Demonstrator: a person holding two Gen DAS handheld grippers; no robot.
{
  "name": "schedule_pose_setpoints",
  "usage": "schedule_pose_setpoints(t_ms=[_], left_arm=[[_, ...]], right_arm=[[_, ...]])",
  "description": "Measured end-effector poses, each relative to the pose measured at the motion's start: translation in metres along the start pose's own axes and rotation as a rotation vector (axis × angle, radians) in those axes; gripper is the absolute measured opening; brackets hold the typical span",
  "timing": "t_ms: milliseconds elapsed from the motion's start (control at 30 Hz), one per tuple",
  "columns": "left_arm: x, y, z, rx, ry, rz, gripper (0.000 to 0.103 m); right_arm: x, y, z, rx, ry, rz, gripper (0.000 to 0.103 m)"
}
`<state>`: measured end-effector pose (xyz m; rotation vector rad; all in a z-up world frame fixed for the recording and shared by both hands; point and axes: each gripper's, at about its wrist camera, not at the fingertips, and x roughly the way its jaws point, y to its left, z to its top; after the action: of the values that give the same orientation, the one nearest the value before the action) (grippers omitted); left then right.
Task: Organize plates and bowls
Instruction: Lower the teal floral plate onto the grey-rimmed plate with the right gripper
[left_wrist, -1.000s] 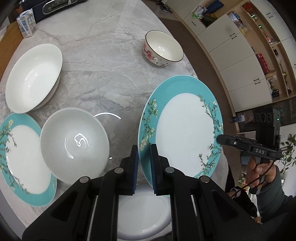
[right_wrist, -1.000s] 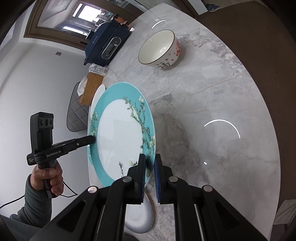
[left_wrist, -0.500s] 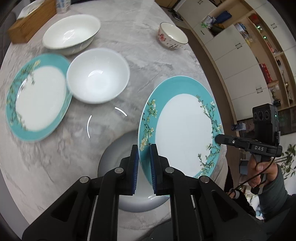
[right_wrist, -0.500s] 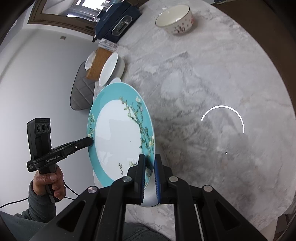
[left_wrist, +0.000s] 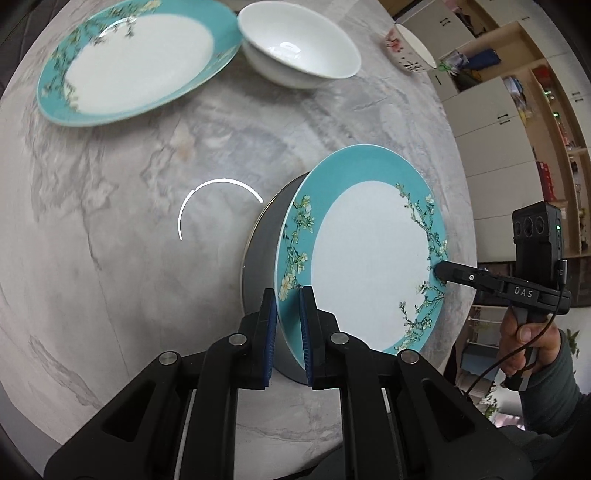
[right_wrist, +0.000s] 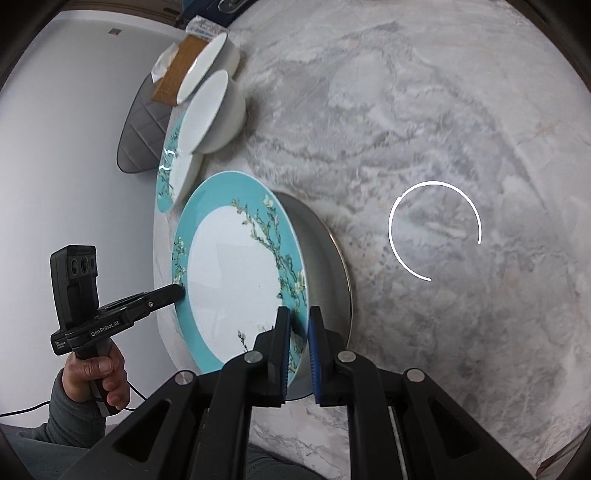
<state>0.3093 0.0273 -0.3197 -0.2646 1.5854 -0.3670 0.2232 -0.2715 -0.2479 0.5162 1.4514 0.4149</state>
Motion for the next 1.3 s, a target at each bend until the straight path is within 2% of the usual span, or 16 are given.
schedule_pose_setpoints(t_ms=[233, 367, 567, 967, 1067, 1233, 1267, 1300], left_arm=[[0.018, 0.009, -0.008, 0.002, 0.017, 0.018, 0.01], [0.025, 0.01, -0.01, 0.006, -0.021, 0.008, 0.011], [0.028, 0.004, -0.006, 0.004, -0.03, 0.022, 0.012], [0.025, 0.002, -0.012, -0.005, -0.081, 0.05, 0.014], [0.026, -0.001, -0.013, 0.003, -0.082, 0.078, 0.015], [0.025, 0.001, -0.011, -0.031, -0.09, 0.097, 0.015], [0.025, 0.001, -0.011, -0.037, -0.086, 0.115, 0.023], [0.025, 0.002, -0.012, -0.046, -0.084, 0.131, 0.042]], right_arm=[[0.02, -0.003, -0.006, -0.004, 0.027, -0.038, 0.012], [0.025, -0.003, -0.006, -0.008, 0.028, -0.051, 0.012], [0.021, -0.003, -0.006, -0.018, 0.028, -0.059, 0.013], [0.029, 0.025, -0.006, -0.139, 0.019, -0.194, 0.019], [0.029, 0.028, -0.006, -0.164, 0.016, -0.226, 0.019], [0.034, 0.042, -0.01, -0.237, 0.011, -0.298, 0.022], [0.036, 0.044, -0.011, -0.248, 0.012, -0.31, 0.023], [0.036, 0.045, -0.011, -0.255, 0.013, -0.317, 0.026]])
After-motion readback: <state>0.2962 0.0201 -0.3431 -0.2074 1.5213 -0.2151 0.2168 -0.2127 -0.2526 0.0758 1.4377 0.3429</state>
